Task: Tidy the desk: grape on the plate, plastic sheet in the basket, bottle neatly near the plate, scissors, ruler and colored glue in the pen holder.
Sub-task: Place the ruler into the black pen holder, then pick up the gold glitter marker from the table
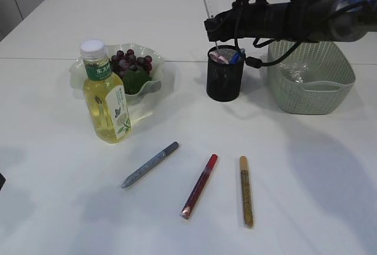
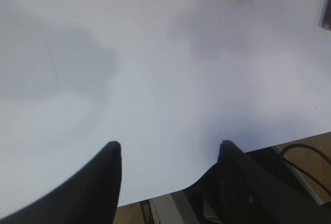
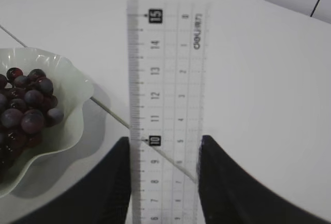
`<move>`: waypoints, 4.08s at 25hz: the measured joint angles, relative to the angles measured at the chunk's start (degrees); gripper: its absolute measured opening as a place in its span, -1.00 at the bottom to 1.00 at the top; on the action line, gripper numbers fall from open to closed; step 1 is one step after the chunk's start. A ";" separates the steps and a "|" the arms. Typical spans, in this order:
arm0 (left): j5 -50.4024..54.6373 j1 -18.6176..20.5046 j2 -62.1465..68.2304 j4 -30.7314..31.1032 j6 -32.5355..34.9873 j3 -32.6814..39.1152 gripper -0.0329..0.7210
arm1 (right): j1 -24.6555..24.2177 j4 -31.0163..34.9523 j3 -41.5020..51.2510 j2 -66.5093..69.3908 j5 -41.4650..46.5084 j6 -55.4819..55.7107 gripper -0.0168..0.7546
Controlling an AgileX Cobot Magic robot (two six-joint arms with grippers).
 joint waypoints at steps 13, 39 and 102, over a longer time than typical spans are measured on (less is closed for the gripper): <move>-0.10 0.00 0.00 0.00 0.00 0.00 0.23 | 0.00 -0.86 0.00 -1.36 -1.99 7.90 0.18; 0.00 0.00 0.00 0.00 0.00 0.00 0.23 | 11.16 -101.93 0.20 -24.10 45.56 120.29 0.18; -1.72 0.00 0.00 0.21 0.00 0.00 0.23 | 17.53 -101.04 28.76 -12.97 28.90 148.43 0.14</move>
